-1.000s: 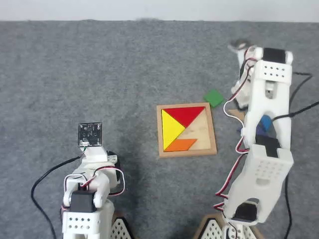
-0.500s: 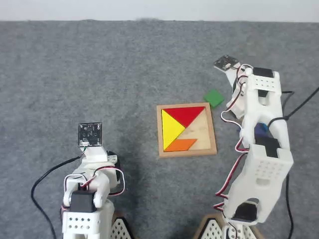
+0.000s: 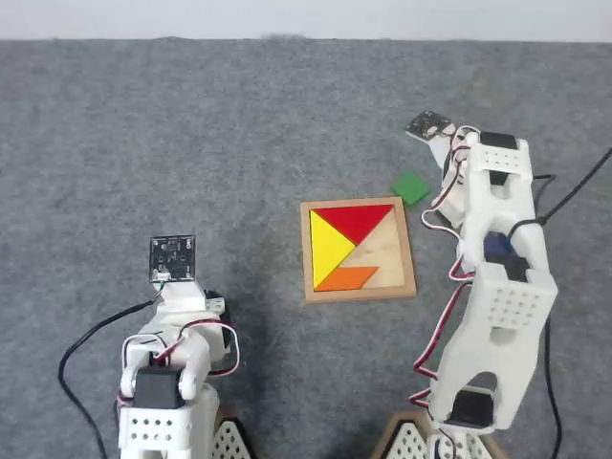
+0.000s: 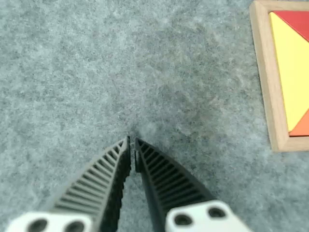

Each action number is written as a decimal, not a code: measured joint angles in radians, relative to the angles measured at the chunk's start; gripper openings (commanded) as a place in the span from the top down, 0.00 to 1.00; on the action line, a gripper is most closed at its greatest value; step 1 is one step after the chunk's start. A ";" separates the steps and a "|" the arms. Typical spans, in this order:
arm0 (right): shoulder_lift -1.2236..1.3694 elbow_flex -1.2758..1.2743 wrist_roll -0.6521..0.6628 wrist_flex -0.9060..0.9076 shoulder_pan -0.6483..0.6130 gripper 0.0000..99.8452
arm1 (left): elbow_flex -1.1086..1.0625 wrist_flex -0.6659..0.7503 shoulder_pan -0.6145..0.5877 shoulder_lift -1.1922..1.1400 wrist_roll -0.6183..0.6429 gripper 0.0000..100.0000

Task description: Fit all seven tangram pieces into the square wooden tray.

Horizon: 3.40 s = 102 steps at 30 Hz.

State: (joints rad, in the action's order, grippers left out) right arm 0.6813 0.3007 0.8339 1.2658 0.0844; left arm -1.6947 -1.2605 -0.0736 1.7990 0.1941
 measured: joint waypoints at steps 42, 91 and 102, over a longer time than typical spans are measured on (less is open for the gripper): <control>-0.712 -0.766 -0.140 -0.184 -0.451 0.99 | 0.000 0.000 0.000 0.000 0.000 0.99; -0.588 -0.703 0.061 -0.186 -0.554 0.83 | 0.000 0.000 0.000 0.000 0.000 0.99; -0.588 -0.698 0.072 -0.163 -0.554 0.81 | 0.000 0.000 0.000 0.000 0.000 0.99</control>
State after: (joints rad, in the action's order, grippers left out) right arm 0.0936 -0.3974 0.9060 1.1032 -0.4695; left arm -1.6947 -1.2605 -0.0736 1.7990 0.1941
